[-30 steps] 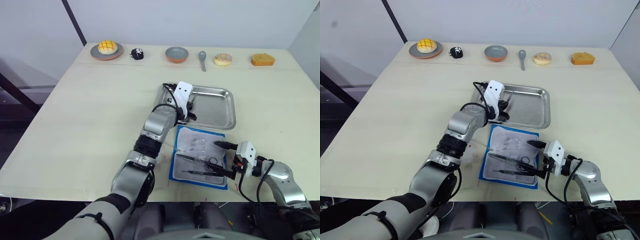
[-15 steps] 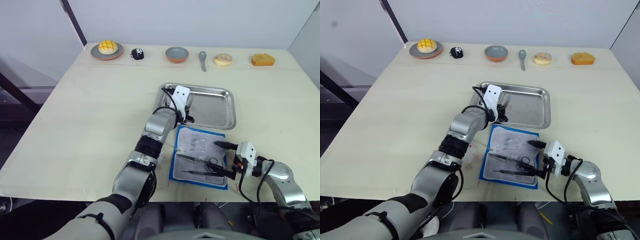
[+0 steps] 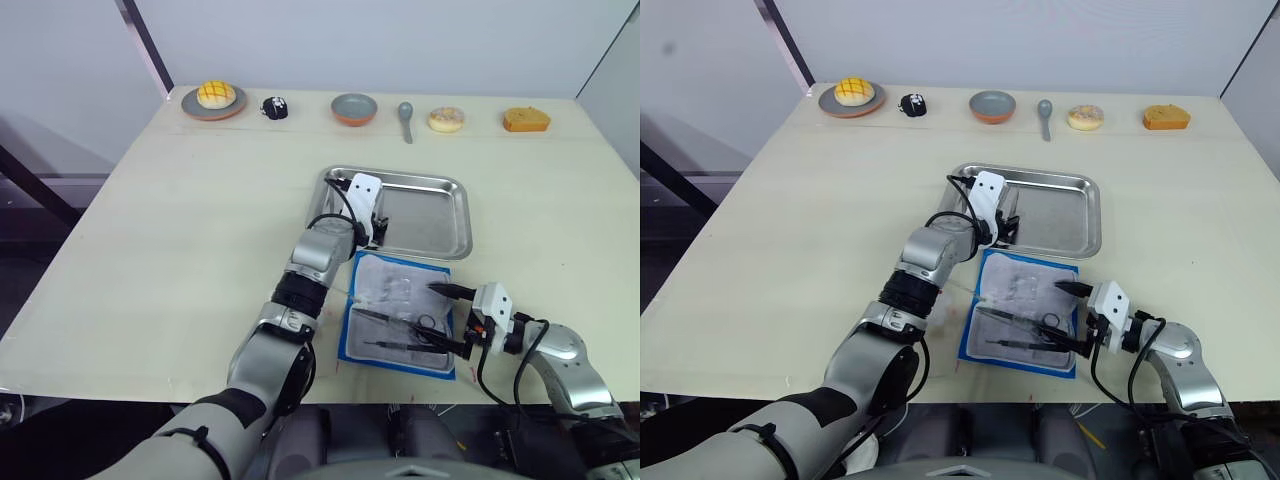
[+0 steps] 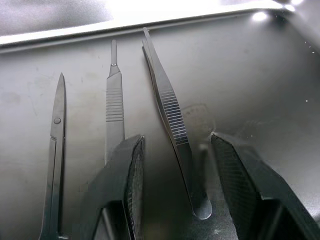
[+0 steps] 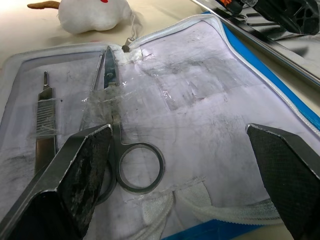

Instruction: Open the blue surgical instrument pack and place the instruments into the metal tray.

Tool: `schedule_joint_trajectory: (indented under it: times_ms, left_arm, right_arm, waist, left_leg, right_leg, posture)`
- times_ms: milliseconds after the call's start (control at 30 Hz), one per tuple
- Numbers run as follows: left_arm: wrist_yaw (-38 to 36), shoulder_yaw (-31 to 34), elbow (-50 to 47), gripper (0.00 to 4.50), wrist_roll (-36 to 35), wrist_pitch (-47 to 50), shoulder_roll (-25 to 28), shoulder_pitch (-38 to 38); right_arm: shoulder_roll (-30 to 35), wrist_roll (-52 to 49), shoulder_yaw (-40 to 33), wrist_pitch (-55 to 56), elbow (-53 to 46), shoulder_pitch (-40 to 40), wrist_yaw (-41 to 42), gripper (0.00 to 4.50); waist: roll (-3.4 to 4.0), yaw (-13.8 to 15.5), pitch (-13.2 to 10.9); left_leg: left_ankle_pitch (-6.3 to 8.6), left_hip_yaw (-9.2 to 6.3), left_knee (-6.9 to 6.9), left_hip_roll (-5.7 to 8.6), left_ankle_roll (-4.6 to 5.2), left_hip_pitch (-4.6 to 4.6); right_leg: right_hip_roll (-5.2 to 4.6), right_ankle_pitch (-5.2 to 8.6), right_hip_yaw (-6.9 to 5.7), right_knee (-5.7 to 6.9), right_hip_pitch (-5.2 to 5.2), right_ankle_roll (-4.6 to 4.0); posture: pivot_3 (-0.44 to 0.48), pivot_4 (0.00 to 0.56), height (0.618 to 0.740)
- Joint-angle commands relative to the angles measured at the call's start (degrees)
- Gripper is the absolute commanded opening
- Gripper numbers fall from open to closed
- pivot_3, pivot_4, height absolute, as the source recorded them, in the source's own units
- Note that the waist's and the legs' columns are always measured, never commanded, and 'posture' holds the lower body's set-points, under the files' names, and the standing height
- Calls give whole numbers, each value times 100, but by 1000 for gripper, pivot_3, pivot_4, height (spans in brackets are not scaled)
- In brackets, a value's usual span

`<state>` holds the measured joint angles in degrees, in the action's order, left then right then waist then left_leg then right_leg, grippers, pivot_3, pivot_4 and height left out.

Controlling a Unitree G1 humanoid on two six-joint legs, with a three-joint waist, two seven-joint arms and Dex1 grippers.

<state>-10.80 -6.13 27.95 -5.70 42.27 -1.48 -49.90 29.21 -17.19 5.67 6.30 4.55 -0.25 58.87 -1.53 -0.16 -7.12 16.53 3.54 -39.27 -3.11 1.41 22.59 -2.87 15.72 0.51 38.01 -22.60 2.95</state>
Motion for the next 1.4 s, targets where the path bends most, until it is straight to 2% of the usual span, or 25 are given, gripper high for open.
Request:
schedule_joint_trajectory:
  times_ms: [33,100,300,533,633,767,900,967,1067,1167,1400]
  left_arm:
    - [-144,24,-519,2347,-36,-198,1,-135]
    - [-320,-9,-732,2347,-55,-349,83,-115]
    - [-1712,-91,-1445,2347,-453,-1052,607,234]
    - [-3409,43,-2001,2347,-1085,-1483,1538,643]
    - [-4482,-69,-2368,2347,-1378,-1549,2186,992]
    - [-5248,92,-2464,2347,-1702,-1552,2774,1197]
    - [-6307,250,-2465,2347,-2077,-1709,3451,1360]
    - [-6505,254,-2429,2347,-2131,-1767,3572,1370]
    - [-7563,219,-2431,3249,-2128,-2235,4197,1581]
    - [-8103,147,-2406,4405,-2212,-2657,4569,1685]
    - [-8170,-583,-2216,4405,-3019,-3565,5685,1655]
  right_arm:
    - [50,203,156,-222,306,251,4,4500]
    - [57,199,149,-231,297,252,3,4500]
    - [61,197,146,-233,303,236,0,4500]
    - [34,197,162,-229,329,207,-2,4500]
    - [40,196,157,-233,321,220,0,4500]
    - [52,189,141,-234,319,234,-6,4500]
    - [65,181,128,-233,315,253,-2,4500]
    - [70,178,125,-232,319,252,2,4500]
    - [76,173,118,-221,329,250,14,4500]
    - [87,165,114,-215,327,257,20,4500]
    - [109,159,97,-210,318,287,31,4500]
  waist:
    - [0,0,0]
    - [0,1,0]
    - [5,1,1]
    - [7,-9,1]
    - [7,-15,1]
    - [8,-9,1]
    - [7,-13,1]
    - [7,0,1]
    - [7,-3,1]
    - [8,2,1]
    - [7,17,1]
  left_leg:
    - [0,0,0,0,0,0]
    - [0,0,1,0,0,0]
    - [-1,3,1,0,-2,-2]
    - [-1,1,3,-2,-2,-3]
    - [-1,3,2,-2,-2,-3]
    - [-1,1,3,-4,-2,-4]
    - [0,3,2,-3,0,-4]
    - [1,2,3,-4,1,-4]
    - [7,3,2,-2,12,-4]
    - [7,2,5,-3,12,-4]
    - [14,0,4,-5,24,-4]
  right_leg:
    - [0,0,0,0,0,0]
    - [0,0,-1,0,0,0]
    - [0,0,2,1,0,0]
    - [1,0,-1,1,0,-1]
    - [0,0,2,-1,2,-1]
    - [1,1,-1,1,2,-1]
    - [1,1,0,0,1,-1]
    - [1,1,-1,-1,1,-2]
    - [1,1,7,-2,3,-1]
    - [6,3,4,-3,2,-3]
    - [5,2,11,-2,1,-3]
  posture:
    - [0,150,732]
    - [0,150,732]
    - [0,150,732]
    - [0,150,732]
    - [0,150,732]
    - [0,150,732]
    - [0,150,732]
    - [0,150,732]
    - [0,150,732]
    - [0,150,732]
    - [0,150,732]
